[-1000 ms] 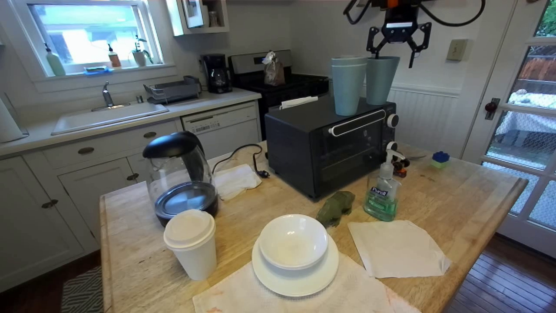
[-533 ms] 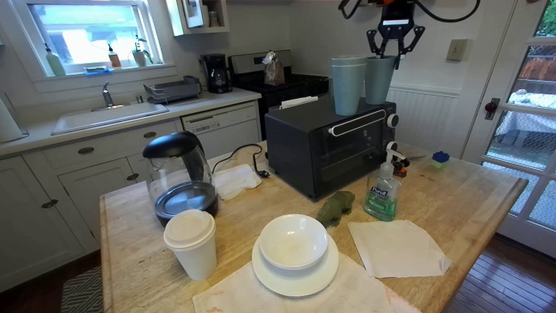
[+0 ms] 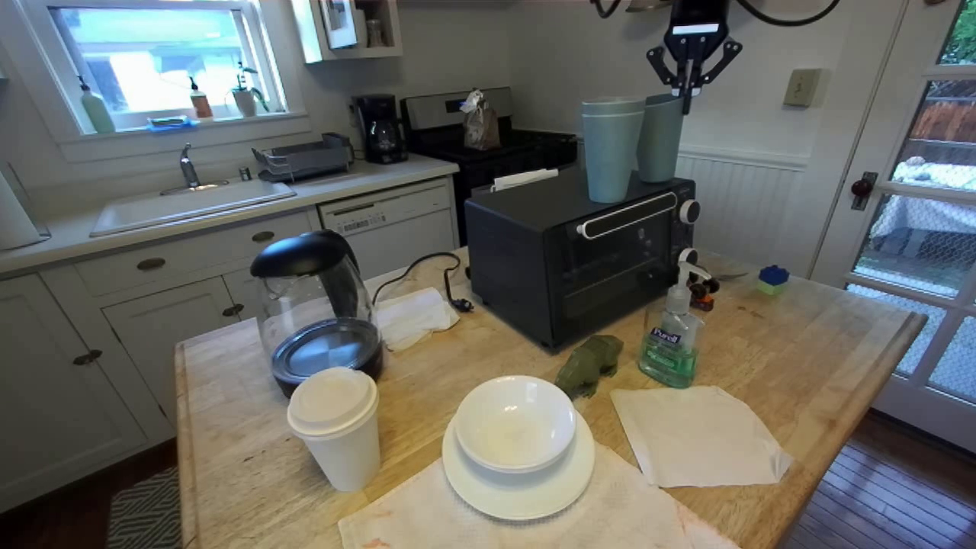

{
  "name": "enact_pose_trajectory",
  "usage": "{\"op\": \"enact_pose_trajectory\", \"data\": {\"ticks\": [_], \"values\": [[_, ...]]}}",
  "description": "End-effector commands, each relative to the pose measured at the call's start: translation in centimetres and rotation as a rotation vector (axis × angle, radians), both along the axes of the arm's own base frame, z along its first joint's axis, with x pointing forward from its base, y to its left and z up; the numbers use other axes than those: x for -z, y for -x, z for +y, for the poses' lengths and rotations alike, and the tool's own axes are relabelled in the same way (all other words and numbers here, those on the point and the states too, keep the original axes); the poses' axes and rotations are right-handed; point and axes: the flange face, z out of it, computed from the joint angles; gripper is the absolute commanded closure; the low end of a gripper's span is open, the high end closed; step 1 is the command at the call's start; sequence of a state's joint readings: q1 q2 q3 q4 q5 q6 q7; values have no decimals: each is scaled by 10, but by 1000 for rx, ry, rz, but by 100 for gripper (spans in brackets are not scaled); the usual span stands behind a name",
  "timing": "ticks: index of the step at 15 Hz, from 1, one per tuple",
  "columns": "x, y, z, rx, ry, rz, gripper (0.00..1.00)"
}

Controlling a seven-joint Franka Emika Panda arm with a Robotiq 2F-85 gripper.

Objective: Pick up the light blue cup on the left and put it in the middle light blue cup, pick up the light blue cup on the right and put it in the stacked light blue cup on the left

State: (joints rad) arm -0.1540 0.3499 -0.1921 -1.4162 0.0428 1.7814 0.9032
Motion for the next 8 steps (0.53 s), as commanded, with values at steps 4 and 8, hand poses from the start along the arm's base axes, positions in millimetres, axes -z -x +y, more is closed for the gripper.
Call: {"op": "enact_pose_trajectory", "data": {"ticks": [4, 8], "values": [[-29, 3, -12, 71, -35, -49, 99], [-67, 12, -17, 82, -51, -121, 99]]}}
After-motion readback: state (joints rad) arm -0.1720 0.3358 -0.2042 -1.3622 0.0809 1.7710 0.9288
